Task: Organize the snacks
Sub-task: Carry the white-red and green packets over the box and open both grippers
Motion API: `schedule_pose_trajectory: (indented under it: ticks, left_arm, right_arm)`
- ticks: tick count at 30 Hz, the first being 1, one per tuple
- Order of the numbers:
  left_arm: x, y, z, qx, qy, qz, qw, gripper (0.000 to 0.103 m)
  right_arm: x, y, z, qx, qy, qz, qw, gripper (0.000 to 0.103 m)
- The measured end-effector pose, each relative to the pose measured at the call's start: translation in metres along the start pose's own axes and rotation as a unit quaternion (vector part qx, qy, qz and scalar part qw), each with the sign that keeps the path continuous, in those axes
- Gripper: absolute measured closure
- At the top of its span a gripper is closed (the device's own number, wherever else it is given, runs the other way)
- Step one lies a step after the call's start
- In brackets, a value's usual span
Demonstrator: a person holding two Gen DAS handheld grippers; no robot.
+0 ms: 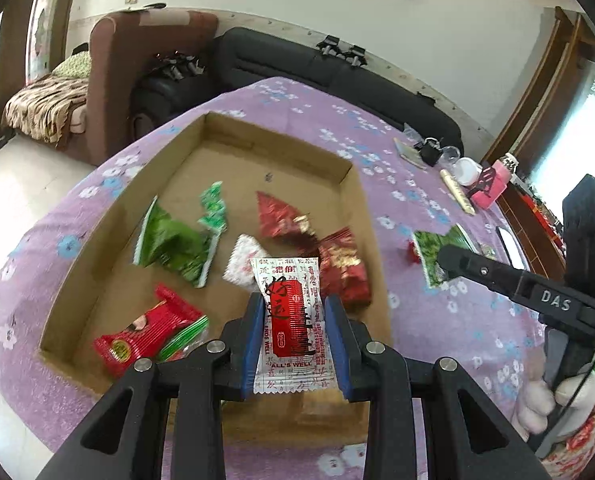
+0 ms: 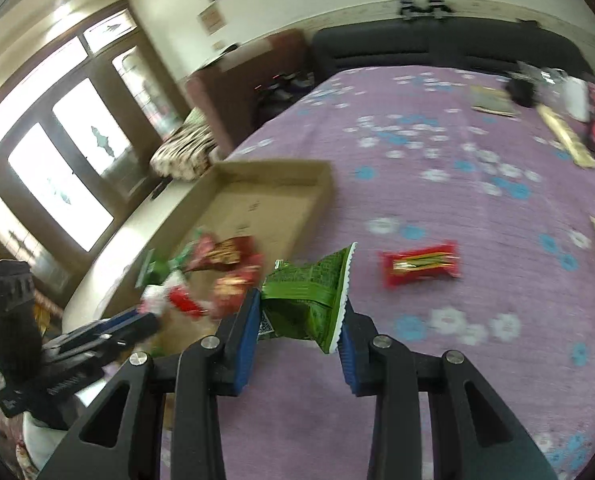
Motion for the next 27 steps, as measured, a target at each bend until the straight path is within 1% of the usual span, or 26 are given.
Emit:
schedule_pose_trajectory:
  ticks: [5, 7, 8, 9, 10, 15, 22, 25, 27]
  left_arm:
    - [0.002, -0.009, 0.011, -0.006, -0.019, -0.006, 0.9998, 0.07]
    - [-0.001, -0.01, 0.011, -0.016, -0.013, -0.001, 0.9998, 0.066]
    - [-0.003, -0.011, 0.01, -0.019, -0.01, 0.003, 0.9998, 0.063]
    - [-0.006, -0.012, 0.009, -0.022, -0.007, 0.007, 0.9997, 0.056]
    - [-0.009, -0.013, 0.008, -0.026, -0.001, 0.01, 0.9996, 0.052]
    - [-0.026, -0.018, -0.001, -0.036, 0.028, 0.015, 0.9988, 0.049]
    - [-0.033, -0.021, -0.005, -0.04, 0.044, 0.018, 0.998, 0.048]
    - [-0.035, -0.02, -0.005, -0.04, 0.048, 0.019, 0.9979, 0.048]
    - [-0.036, -0.017, -0.005, -0.038, 0.049, 0.017, 0.9979, 0.046]
  right_arm:
    - [0.026, -0.039, 0.008, -0.025, -0.029, -0.014, 0.999, 0.068]
    - [0.038, -0.049, 0.013, -0.033, -0.04, -0.014, 0.999, 0.068]
    - [0.042, -0.054, 0.015, -0.036, -0.044, -0.014, 0.998, 0.068]
    - [0.047, -0.057, 0.016, -0.038, -0.049, -0.014, 0.998, 0.068]
    - [0.053, -0.061, 0.018, -0.041, -0.054, -0.013, 0.998, 0.068]
    - [0.069, -0.064, 0.023, -0.043, -0.067, -0.004, 0.997, 0.068]
    - [0.085, -0.049, 0.009, -0.023, -0.067, 0.022, 0.997, 0.068]
    - [0.085, -0.051, 0.007, -0.027, -0.072, 0.015, 0.997, 0.066]
    - [0.077, -0.054, 0.007, -0.025, -0.064, 0.008, 0.998, 0.063]
Point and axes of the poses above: each gripper's, at about its wrist camera, not at the fingertips, and x roughly the way its jaws point, y to its right, z to its underside, the point moved 8 cm from there along x, roughly the way its jaws point, and after that the axes turned 8 degrees about x, right-handed, at the moved point
